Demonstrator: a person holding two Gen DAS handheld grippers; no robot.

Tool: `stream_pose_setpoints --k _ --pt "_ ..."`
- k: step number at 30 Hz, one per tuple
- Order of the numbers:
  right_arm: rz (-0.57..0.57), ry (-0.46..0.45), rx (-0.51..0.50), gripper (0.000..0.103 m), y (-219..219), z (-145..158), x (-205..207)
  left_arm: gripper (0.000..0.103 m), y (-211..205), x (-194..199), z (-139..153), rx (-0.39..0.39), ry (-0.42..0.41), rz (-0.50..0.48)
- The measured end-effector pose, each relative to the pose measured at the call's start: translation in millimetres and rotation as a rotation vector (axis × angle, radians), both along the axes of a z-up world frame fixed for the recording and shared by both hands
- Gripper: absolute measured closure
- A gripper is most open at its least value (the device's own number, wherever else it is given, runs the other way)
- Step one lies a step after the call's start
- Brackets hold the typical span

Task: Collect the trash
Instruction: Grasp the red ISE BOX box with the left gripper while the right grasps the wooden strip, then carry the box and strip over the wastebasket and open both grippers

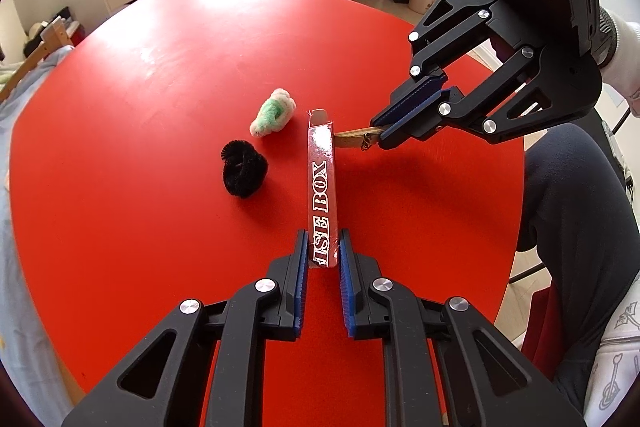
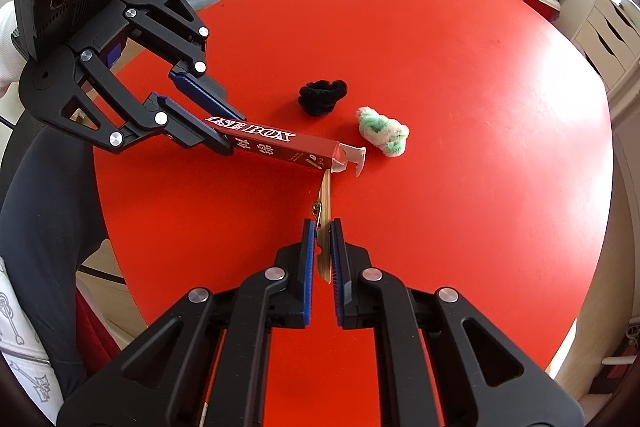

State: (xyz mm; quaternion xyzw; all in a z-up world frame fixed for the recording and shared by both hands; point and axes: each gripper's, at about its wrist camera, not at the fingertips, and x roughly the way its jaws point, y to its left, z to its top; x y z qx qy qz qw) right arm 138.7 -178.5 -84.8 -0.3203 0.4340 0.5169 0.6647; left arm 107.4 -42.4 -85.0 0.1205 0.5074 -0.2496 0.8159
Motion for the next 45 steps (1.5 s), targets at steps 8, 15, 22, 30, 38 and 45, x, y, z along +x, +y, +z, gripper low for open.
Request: stream_pose_setpoints --k 8,15,22,30,38,45 --pt "-0.051 -0.01 0.035 0.096 -1 15 4 0.088 -2 -25 14 -0.018 -0.022 0.06" --pt "-0.095 -0.03 0.093 0.096 -11 38 -9 0.088 -3 -46 33 -0.028 -0.051 0.133" --pt "-0.129 -0.046 0.147 0.096 -22 59 -35 0.088 -9 -74 57 -0.051 -0.102 0.183" --pt "-0.166 -0.065 0.2 0.096 -39 78 -63 0.088 -19 -108 79 -0.071 -0.165 0.245" --pt "-0.194 -0.104 0.244 0.096 -58 92 -99 0.088 -28 -138 91 -0.076 -0.2 0.313" --pt "-0.215 -0.112 0.276 0.096 -74 99 -127 0.088 -32 -161 92 -0.095 -0.202 0.344"
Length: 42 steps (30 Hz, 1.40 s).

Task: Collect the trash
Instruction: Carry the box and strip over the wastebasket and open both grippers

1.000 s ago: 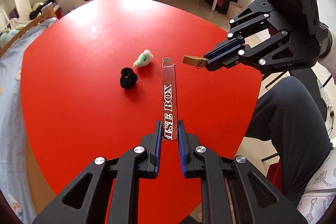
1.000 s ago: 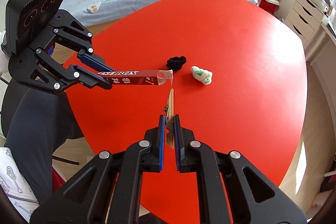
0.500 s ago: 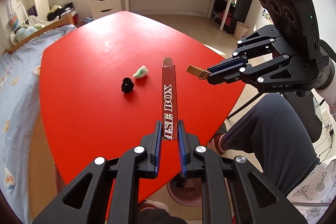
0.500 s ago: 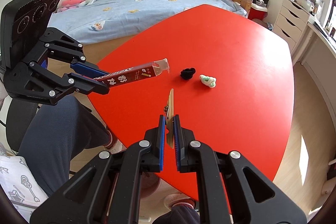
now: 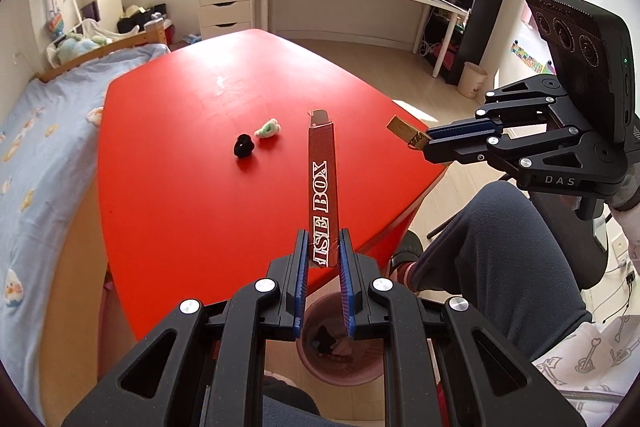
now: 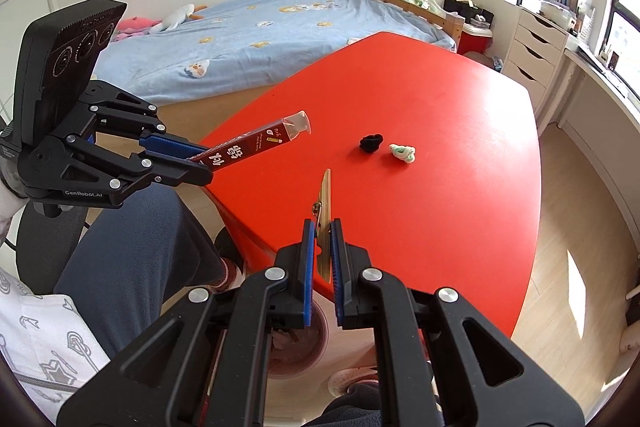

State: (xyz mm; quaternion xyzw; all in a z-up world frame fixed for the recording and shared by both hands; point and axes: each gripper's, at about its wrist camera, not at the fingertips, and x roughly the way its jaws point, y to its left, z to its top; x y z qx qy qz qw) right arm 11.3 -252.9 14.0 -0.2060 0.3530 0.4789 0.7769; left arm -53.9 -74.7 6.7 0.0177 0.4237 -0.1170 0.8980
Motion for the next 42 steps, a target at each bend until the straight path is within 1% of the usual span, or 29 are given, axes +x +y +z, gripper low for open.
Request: stream_pose_setpoints --k 8,10,19,28,42 --pt "-0.03 0.03 0.009 0.096 -13 -10 -22 0.088 -7 -23 -2 -0.02 0.003 0.01" --pt "-0.034 0.045 0.01 0.096 -17 -14 -28 0.088 -8 -27 -5 -0.036 0.013 0.011" --pt "-0.035 0.103 0.003 0.096 -20 -30 -45 0.088 -16 -45 -20 -0.055 0.062 0.012" --pt "-0.034 0.124 0.015 0.096 -21 -35 -47 0.088 -16 -53 -26 -0.059 0.084 0.013" --pt "-0.014 0.156 0.022 0.096 -20 -41 -48 0.088 -18 -52 -29 -0.054 0.097 -0.006"
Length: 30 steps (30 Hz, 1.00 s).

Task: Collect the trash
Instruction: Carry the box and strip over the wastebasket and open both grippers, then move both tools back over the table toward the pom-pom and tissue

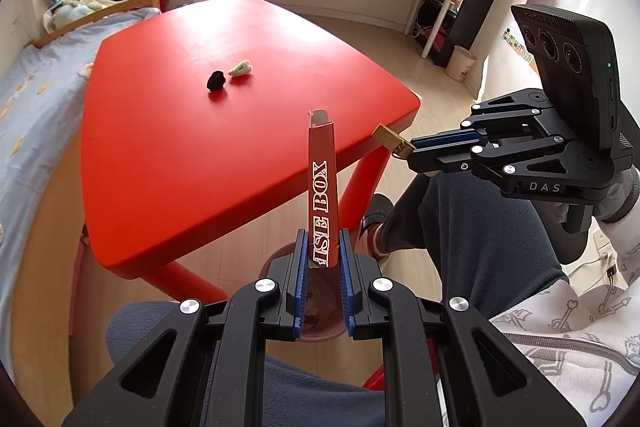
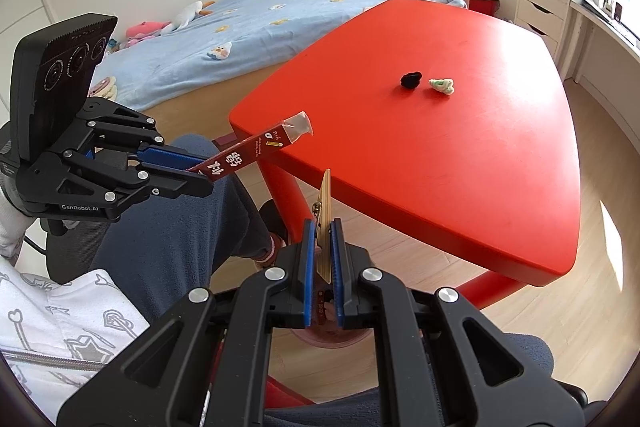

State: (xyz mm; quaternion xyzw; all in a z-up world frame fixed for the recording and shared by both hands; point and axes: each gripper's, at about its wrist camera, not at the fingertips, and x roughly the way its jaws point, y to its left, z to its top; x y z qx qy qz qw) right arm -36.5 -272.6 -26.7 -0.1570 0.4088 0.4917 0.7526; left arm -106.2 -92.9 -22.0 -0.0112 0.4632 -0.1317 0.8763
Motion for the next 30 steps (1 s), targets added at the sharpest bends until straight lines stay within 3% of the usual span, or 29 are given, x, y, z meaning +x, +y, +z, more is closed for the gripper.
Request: stream_pose_setpoints --k 4,5,6,7,8,9,10,14,30 --pt "0.012 0.014 0.003 0.09 1 -2 0 0.085 -2 1 -2 0.009 0.005 -0.011" --pt "0.009 0.011 -0.002 0.067 1 -2 0 0.074 -2 1 -3 0.014 0.007 -0.008" --pt "0.003 0.009 -0.002 0.05 0 -3 1 0.053 -2 2 -3 0.015 0.004 -0.001" --pt "-0.007 0.007 0.005 0.028 -3 -3 4 0.042 0 2 -3 0.011 -0.005 0.015" --pt "-0.016 0.007 0.014 0.021 -4 -3 4 0.026 3 1 -3 0.001 -0.013 0.03" --pt "-0.025 0.011 0.014 0.017 -4 -3 6 0.016 5 2 -3 -0.004 -0.018 0.047" --pt "-0.035 0.01 0.01 0.009 -5 -4 7 0.014 7 2 -3 -0.001 -0.023 0.062" --pt "-0.058 0.023 0.004 0.004 -9 -6 11 0.008 10 3 -4 0.007 -0.021 0.082" --pt "-0.069 0.057 -0.01 0.003 -8 -13 13 0.008 17 8 -6 -0.008 -0.014 0.103"
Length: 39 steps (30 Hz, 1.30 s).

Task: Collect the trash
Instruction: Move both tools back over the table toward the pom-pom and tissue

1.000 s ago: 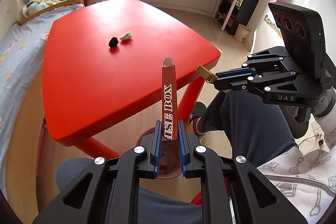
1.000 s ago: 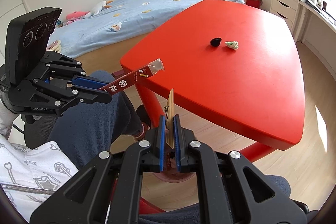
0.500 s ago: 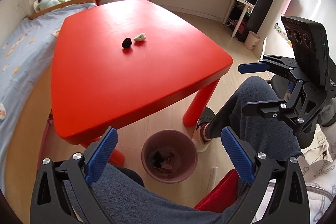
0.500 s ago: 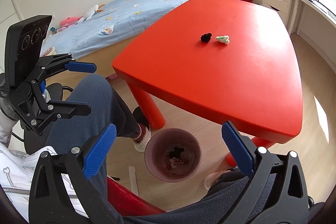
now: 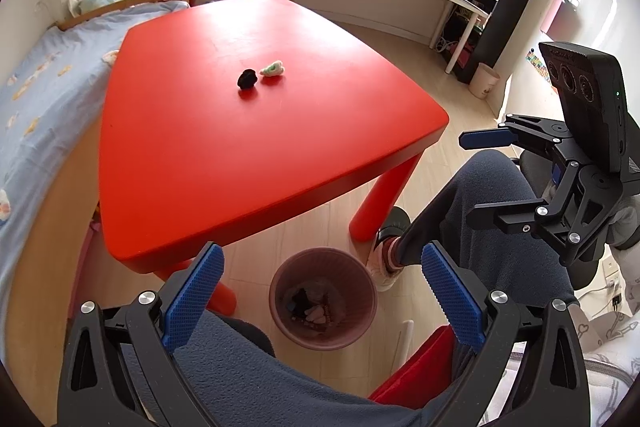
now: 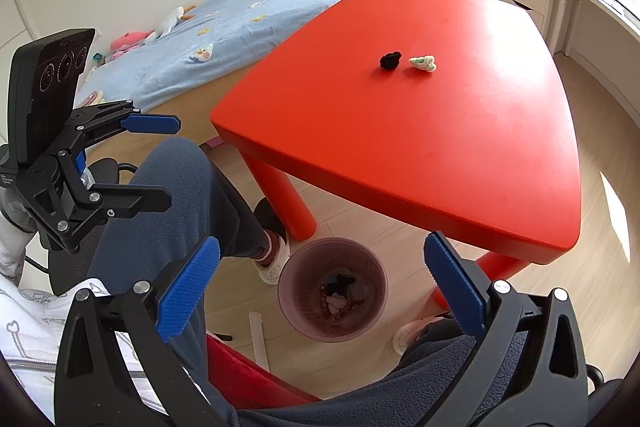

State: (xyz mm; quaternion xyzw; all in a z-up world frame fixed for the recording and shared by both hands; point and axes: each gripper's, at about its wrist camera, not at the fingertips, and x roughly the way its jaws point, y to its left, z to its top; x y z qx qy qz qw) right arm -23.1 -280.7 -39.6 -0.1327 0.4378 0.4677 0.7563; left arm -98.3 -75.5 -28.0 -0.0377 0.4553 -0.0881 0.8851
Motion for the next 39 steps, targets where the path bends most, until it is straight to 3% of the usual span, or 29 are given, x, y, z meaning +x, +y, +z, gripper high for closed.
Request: stream_pose_setpoints --k 14,27,39 --pt "-0.004 -0.018 0.009 0.003 8 13 29 0.008 20 29 9 0.001 -0.028 0.035" --pt "-0.013 -0.108 -0.01 0.003 37 35 112 0.008 44 98 23 0.053 -0.062 0.017" --pt "0.036 -0.151 -0.079 0.003 79 26 176 0.008 58 162 11 0.089 -0.02 -0.005"
